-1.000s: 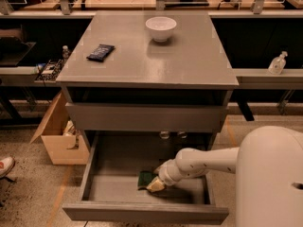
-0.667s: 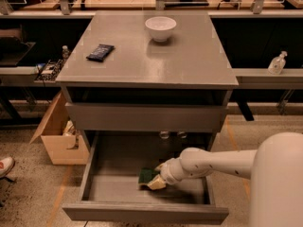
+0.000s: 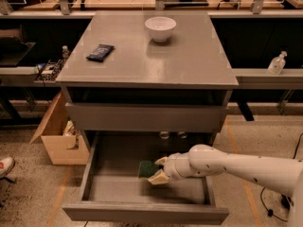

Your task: Pick sponge from middle drawer and place on counter

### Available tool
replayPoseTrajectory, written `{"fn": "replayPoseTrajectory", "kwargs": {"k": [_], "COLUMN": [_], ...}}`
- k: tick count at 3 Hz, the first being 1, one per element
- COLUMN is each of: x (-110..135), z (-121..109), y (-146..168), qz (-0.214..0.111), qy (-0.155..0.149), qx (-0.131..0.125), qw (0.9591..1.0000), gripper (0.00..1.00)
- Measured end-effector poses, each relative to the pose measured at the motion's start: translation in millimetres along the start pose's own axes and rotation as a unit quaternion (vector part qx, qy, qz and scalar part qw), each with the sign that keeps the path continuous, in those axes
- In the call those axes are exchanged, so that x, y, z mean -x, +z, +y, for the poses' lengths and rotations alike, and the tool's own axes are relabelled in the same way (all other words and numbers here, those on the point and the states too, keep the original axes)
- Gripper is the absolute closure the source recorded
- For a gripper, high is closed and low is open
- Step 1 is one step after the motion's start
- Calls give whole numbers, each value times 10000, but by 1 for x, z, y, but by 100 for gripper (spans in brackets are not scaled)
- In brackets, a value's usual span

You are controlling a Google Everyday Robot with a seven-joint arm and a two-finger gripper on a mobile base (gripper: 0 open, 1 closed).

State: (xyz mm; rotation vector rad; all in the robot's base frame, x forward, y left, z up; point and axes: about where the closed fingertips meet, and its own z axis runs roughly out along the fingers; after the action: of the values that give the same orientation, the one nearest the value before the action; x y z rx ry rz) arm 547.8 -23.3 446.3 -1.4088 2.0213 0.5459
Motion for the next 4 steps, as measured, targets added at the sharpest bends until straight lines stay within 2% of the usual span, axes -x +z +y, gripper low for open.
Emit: {"fn": "replayPoseTrajectory", "kwargs": {"k": [2, 4], "x": [36, 76], "z": [-6, -17], "y": [-57, -114], "qz": [-399, -505], "qy": [-459, -1007], "qx": [-249, -486], "qw": [9978, 9924], "gripper": [100, 100]}}
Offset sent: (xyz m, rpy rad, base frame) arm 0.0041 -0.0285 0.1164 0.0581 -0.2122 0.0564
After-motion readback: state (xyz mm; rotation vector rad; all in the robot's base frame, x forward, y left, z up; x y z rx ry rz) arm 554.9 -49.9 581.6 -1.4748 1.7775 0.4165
